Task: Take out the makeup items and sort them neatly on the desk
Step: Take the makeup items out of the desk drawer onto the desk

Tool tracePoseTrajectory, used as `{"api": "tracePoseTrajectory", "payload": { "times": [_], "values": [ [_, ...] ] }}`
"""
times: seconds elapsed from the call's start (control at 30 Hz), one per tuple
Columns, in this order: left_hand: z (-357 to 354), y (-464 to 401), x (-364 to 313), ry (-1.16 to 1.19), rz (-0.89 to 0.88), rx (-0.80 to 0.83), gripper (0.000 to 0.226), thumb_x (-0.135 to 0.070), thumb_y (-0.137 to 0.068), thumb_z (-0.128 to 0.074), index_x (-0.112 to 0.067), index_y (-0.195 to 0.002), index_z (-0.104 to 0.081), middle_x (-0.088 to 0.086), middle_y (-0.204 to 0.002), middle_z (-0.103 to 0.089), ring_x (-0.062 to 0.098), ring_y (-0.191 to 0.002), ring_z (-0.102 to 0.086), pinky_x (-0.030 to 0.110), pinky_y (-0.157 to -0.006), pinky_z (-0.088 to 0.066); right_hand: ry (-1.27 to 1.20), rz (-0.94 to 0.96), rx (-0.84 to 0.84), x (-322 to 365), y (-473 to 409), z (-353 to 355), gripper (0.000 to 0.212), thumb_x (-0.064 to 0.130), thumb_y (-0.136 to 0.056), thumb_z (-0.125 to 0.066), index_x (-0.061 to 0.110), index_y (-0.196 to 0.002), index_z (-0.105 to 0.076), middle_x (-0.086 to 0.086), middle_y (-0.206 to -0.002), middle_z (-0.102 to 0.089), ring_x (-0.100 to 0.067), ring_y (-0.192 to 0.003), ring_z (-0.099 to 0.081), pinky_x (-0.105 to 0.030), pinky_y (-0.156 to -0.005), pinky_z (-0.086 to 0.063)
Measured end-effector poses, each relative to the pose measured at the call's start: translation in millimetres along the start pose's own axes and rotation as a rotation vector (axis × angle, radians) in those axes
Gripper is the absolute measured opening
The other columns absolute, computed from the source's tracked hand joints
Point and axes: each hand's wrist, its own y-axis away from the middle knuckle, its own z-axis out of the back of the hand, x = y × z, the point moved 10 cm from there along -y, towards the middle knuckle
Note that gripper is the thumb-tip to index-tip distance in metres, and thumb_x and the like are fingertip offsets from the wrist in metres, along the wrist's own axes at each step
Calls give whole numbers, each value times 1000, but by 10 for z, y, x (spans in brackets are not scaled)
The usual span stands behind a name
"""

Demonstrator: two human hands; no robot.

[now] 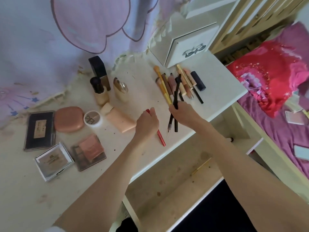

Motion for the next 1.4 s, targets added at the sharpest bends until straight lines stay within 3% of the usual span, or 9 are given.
{"api": "tracePoseTrajectory", "payload": {
  "times": [0.07,0.17,0.37,0.53,0.8,0.9,1.1,1.27,1.4],
  "values": [
    [-17,-182,38,-25,74,-9,51,-35,-101,-21,0,-121,-52,18,-106,-63,31,-102,-61,34,-90,-48,186,41,50,58,-152,-22,30,29,-96,-42,12,-72,-40,-2,-66,-44,-15,-56,-41,-25,-50,-30],
    [0,-407,34,98,147,-44,50,-38,-100,-30,2,-123,-49,22,-112,-62,31,-95,-65,32,-79,-51,338,123,54,197,-298,3,24,31,-93,-53,8,-88,-51,-6,-76,-53,-14,-61,-47,-24,-52,-31],
    [-131,-461,-49,424,172,-4,45,-11,-96,-32,5,-138,-31,30,-136,-41,41,-124,-44,50,-104,-39,268,154,-83,224,-406,132,13,13,-89,-58,19,-85,-47,-7,-138,-48,-27,-125,-43,-30,-96,-33],
    [-352,-359,-97,611,135,70,39,4,-89,-33,-2,-125,-47,15,-124,-57,32,-118,-53,46,-105,-40,229,155,-206,141,-394,206,22,4,-89,-54,6,-110,-54,-10,-118,-60,-31,-119,-46,-32,-92,-36],
    [-327,-336,-136,575,34,31,29,1,-92,-34,-16,-96,-58,10,-106,-61,28,-114,-56,38,-103,-42,185,258,-292,122,-245,237,25,4,-90,-49,5,-109,-66,-13,-106,-61,-25,-93,-57,-25,-79,-41],
    [-254,-306,-110,419,-13,-31,38,-3,-93,-41,-6,-130,-46,16,-126,-55,29,-118,-53,40,-102,-42,57,287,-353,61,-30,300,23,5,-90,-51,6,-109,-65,-9,-105,-63,-21,-88,-60,-27,-82,-48],
    [-379,224,4,-62,-336,-5,47,-10,-97,-37,-17,-142,-30,0,-146,-36,12,-132,-34,19,-106,-24,-51,245,-394,-524,568,249,21,8,-92,-53,7,-110,-64,-4,-103,-64,-8,-80,-55,-16,-74,-45],
    [-854,685,156,-797,-560,-32,48,-22,-99,-31,-15,-146,-24,9,-156,-11,25,-144,-3,44,-118,-1,10,131,-280,-1304,913,69,22,12,-93,-53,9,-113,-62,-4,-103,-63,-15,-89,-59,-22,-78,-46],
    [-1312,1075,49,-751,-742,-12,39,-10,-91,-49,-6,-130,-50,18,-144,-39,33,-137,-31,55,-111,-24,154,38,-156,-1901,976,39,27,15,-95,-48,10,-119,-58,-8,-111,-61,-22,-100,-57,-33,-87,-46]
  ]
}}
